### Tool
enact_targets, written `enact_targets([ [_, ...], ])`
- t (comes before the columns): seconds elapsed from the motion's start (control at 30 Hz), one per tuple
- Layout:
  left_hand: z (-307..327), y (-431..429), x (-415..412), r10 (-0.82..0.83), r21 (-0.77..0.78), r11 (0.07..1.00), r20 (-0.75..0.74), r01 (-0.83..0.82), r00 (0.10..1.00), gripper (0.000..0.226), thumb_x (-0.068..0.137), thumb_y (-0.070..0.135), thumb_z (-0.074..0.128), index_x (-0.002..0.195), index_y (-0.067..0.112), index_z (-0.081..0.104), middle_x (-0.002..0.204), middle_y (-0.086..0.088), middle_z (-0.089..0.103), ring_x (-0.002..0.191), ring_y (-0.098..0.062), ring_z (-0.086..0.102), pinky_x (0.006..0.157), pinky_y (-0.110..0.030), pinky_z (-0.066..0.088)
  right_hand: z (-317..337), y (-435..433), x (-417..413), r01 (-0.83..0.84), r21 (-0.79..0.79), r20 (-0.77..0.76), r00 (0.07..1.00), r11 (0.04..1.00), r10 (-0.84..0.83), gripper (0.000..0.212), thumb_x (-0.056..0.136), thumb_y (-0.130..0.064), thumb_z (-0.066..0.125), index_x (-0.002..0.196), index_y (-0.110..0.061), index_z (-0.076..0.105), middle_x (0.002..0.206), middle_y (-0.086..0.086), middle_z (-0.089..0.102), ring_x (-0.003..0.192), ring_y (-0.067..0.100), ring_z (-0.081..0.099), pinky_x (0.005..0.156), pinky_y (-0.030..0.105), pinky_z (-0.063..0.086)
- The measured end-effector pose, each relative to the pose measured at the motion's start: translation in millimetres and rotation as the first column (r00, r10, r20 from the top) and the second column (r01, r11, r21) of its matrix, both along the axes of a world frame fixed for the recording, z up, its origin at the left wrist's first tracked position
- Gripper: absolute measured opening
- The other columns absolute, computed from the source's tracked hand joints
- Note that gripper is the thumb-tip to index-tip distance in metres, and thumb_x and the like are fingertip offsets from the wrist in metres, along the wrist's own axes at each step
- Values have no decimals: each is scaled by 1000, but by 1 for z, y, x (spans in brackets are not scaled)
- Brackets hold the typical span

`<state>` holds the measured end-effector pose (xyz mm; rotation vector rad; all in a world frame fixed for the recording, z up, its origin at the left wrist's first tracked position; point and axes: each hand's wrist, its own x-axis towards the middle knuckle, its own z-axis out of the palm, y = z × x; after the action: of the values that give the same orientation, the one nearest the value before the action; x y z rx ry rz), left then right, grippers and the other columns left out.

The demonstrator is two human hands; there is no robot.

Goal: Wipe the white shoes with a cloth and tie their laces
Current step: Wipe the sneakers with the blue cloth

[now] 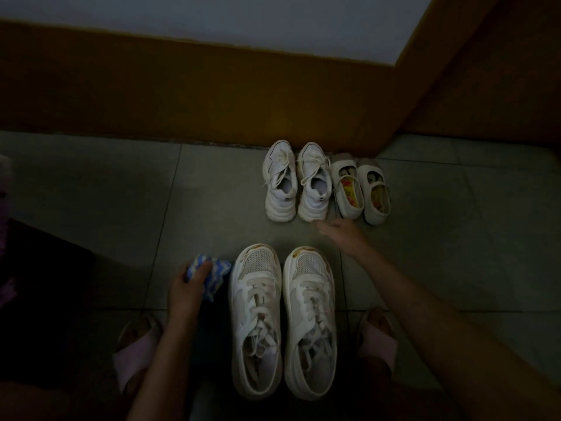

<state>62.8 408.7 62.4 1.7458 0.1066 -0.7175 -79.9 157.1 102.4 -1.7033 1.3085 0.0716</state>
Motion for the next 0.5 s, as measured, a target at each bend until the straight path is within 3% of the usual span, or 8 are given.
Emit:
enact_targets([
  [0.07, 2, 0, -1, -13, 11, 1000, 14, 12, 1000, 17, 91, 14, 57, 102, 2, 61, 80, -12, 62, 77, -25, 57, 72, -33, 45, 5, 3, -10, 137, 140, 51, 988, 981, -146, 29, 87, -40, 60, 76, -14, 55, 71, 5, 51, 64, 14, 48, 58, 26, 33],
  [0.17, 2, -1, -1, -25, 17, 1000, 4, 25, 1000, 21, 91, 15, 57, 107, 1, 60, 89, -15, 62, 80, -25, 58, 66, -29, 47, 0, 9, -28, 226, 202, 4, 973, 953, -232, 26, 90, -37, 56, 92, -11, 60, 85, 6, 56, 64, 11, 47, 56, 21, 33],
  [0.23, 0, 0, -1, -27, 13, 1000, -10, 27, 1000, 22, 92, 17, 57, 107, 2, 60, 93, -17, 62, 72, -22, 57, 55, -24, 49, -10, 15, -40, 294, 202, -5, 954, 934, -299, 29, 90, -37, 56, 94, -9, 62, 83, 6, 58, 65, 11, 49, 54, 20, 33],
  [0.3, 0, 2, -1, -31, 12, 999, -9, 31, 999, 26, 92, 17, 57, 109, -2, 60, 97, -20, 63, 71, -21, 58, 57, -26, 49, -19, 21, -48, 346, 188, 18, 935, 919, -355, 28, 90, -36, 56, 85, -10, 64, 78, 6, 58, 66, 14, 51, 52, 19, 35],
  [0.4, 2, 2, -3, -37, 11, 999, -16, 37, 999, 22, 92, 15, 56, 108, 0, 60, 83, -13, 63, 55, -6, 62, 51, -19, 49, -27, 27, -58, 453, 195, 74, 878, 870, -473, 28, 90, -36, 56, 68, -18, 57, 79, 7, 58, 76, 19, 53, 61, 24, 37],
  [0.5, 5, 1, -5, -25, 17, 1000, -17, 25, 1000, 24, 92, 13, 55, 112, -1, 59, 74, -4, 59, 42, 3, 57, 41, -11, 45, -26, 32, -62, 484, 312, 68, 847, 818, -527, 27, 89, -44, 54, 94, -19, 63, 98, 2, 59, 87, 17, 54, 66, 28, 38],
])
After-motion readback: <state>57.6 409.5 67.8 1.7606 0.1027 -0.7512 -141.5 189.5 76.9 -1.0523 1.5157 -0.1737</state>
